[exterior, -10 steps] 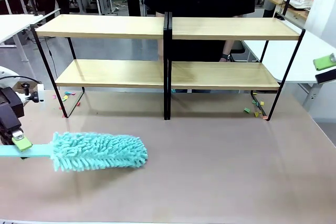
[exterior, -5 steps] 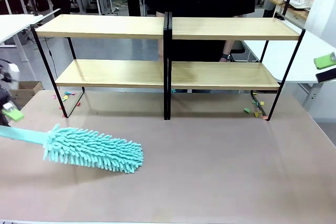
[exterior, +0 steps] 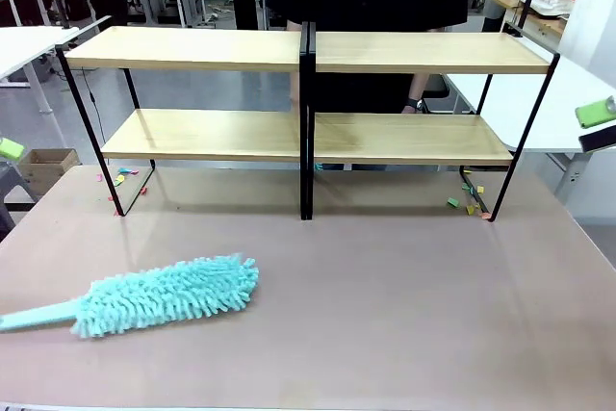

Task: Clean the shelves.
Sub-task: Place the Duster on the table.

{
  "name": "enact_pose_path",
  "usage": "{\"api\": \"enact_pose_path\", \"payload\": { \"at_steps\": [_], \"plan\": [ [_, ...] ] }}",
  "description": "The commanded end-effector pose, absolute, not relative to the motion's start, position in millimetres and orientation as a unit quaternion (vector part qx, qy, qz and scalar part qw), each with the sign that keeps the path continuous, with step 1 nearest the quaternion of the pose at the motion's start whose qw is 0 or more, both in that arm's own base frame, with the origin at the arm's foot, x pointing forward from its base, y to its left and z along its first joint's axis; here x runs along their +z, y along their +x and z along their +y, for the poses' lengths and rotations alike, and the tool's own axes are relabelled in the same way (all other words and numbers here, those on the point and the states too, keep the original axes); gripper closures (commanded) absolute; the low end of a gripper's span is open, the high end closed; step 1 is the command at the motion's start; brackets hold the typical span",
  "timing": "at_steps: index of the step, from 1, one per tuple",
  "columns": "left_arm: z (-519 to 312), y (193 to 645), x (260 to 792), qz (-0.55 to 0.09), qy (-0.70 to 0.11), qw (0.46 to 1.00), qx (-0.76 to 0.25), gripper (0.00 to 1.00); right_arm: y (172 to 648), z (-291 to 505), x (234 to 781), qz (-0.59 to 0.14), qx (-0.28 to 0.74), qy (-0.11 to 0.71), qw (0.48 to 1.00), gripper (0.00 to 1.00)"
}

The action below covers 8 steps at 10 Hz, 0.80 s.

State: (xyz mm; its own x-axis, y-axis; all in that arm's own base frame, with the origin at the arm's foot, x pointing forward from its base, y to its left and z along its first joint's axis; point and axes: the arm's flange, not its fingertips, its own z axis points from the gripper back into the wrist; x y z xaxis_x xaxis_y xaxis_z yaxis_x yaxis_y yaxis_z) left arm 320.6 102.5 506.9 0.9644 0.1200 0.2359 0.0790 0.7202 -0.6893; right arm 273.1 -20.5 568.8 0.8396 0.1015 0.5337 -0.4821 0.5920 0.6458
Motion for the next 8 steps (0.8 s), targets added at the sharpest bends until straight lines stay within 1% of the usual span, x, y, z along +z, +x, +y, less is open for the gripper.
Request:
{"api": "enact_pose_path", "payload": {
  "at_steps": [1, 2, 3, 4, 5, 6, 7, 8],
  "plan": [
    [86, 306, 519, -0.239, -0.317, 0.911, 0.112, 0.0, 276, -19, 572, -0.234, 0.178, 0.425, 0.856, 0.0],
    [77, 301, 530, -0.232, -0.386, 0.888, 0.091, 0.0, 276, -19, 572, -0.234, 0.178, 0.425, 0.856, 0.0],
    [63, 294, 541, -0.208, -0.454, 0.865, 0.046, 0.0, 276, -19, 572, -0.234, 0.178, 0.425, 0.856, 0.0],
    [54, 289, 551, -0.189, -0.525, 0.83, 0.005, 0.0, 276, -19, 572, -0.234, 0.178, 0.425, 0.856, 0.0],
    [46, 286, 559, -0.173, -0.575, 0.8, -0.023, 0.0, 276, -19, 572, -0.234, 0.178, 0.425, 0.856, 0.0],
    [37, 288, 562, -0.154, -0.608, 0.778, -0.04, 0.0, 276, -19, 572, -0.234, 0.178, 0.425, 0.856, 0.0],
    [29, 298, 559, -0.13, -0.608, 0.783, -0.03, 0.0, 276, -19, 572, -0.234, 0.178, 0.425, 0.856, 0.0],
    [33, 282, 570, -0.189, -0.562, 0.805, -0.019, 0.0, 276, -19, 572, -0.234, 0.178, 0.425, 0.856, 0.0]
  ]
}}
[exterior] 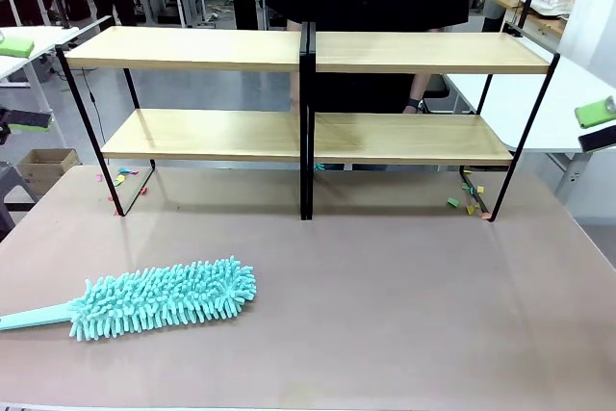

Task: Clean the shelves.
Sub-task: Place the Duster on the table.

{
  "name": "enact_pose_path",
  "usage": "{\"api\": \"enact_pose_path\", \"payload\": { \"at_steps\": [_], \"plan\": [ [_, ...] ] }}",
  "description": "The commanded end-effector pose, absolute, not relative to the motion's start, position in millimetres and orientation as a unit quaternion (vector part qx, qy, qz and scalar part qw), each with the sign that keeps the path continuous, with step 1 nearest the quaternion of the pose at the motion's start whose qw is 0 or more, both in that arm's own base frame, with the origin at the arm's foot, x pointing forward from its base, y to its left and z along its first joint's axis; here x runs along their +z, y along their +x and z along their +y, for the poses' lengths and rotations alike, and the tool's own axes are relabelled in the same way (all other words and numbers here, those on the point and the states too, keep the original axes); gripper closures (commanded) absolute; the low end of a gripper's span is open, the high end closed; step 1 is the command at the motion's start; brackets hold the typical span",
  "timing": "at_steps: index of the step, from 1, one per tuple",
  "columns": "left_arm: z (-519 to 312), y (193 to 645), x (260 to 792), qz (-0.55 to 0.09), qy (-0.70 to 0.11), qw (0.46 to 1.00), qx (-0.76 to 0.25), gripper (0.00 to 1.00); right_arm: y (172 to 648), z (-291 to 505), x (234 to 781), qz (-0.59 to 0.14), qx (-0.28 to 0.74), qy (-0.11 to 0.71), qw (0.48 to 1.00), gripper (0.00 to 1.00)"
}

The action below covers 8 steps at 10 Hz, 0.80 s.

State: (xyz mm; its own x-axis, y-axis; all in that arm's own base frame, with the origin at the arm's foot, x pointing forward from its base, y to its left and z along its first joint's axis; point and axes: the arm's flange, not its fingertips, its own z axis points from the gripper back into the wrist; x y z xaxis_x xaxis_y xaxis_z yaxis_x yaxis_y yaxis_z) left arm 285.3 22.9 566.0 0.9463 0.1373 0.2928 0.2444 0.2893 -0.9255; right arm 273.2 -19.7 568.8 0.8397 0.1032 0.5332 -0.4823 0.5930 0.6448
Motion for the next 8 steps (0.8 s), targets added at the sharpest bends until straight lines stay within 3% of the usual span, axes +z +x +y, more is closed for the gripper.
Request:
{"api": "enact_pose_path", "payload": {
  "at_steps": [1, 8],
  "plan": [
    [32.6, 282.3, 570.4, -0.189, -0.562, 0.805, -0.019, 0.0, 275.5, -19.4, 571.5, -0.234, 0.178, 0.425, 0.856, 0.0],
    [32.6, 282.3, 570.4, -0.189, -0.562, 0.805, -0.019, 0.0, 275.5, -19.4, 571.5, -0.234, 0.178, 0.425, 0.856, 0.0]
  ]
}}
